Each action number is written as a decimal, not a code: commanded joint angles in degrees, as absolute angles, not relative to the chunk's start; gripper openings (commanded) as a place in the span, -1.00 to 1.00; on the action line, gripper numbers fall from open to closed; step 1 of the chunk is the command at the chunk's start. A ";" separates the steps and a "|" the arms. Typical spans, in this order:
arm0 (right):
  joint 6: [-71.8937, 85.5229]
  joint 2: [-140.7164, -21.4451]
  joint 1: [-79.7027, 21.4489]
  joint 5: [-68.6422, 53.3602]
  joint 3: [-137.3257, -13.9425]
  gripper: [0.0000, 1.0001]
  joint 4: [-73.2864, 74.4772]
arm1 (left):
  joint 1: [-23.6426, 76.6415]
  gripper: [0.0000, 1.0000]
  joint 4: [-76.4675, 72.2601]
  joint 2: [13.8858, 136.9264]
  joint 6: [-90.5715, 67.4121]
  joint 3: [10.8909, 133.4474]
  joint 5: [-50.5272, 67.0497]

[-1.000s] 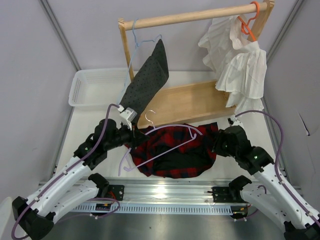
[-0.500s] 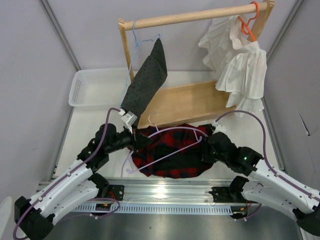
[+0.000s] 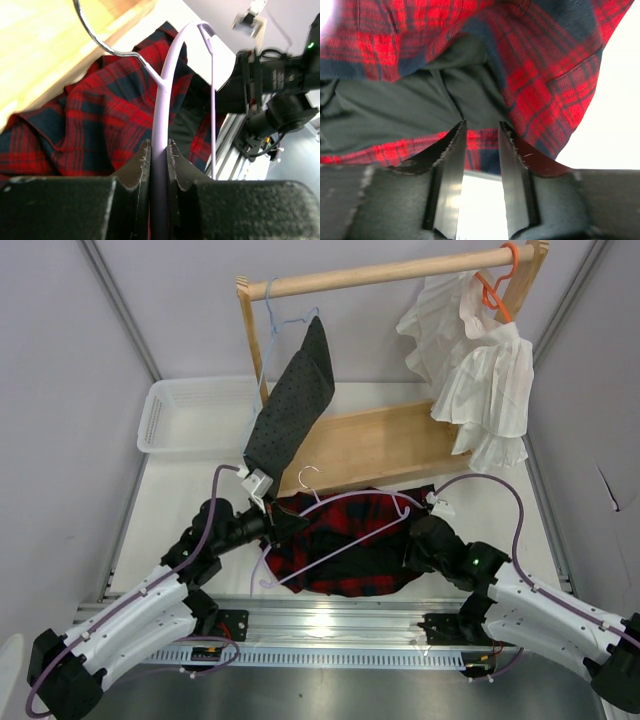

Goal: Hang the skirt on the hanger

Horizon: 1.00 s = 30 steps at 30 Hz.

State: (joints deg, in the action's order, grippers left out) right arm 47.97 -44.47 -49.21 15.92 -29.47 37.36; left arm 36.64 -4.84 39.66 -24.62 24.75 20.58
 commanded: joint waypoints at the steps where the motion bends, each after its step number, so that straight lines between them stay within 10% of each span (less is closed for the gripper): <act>1: 49.48 -42.54 -49.04 20.65 -28.39 -0.22 33.67 | 38.40 -1.00 -12.82 37.62 -26.36 22.33 17.32; 30: 47.20 -41.40 -44.39 21.71 -20.30 -0.35 23.11 | 42.36 -1.00 -13.71 35.51 -25.14 20.22 6.86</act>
State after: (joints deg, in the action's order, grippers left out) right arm 47.53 -42.00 -44.71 20.10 -20.47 24.88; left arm 41.74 -10.92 36.25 -25.39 18.81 7.64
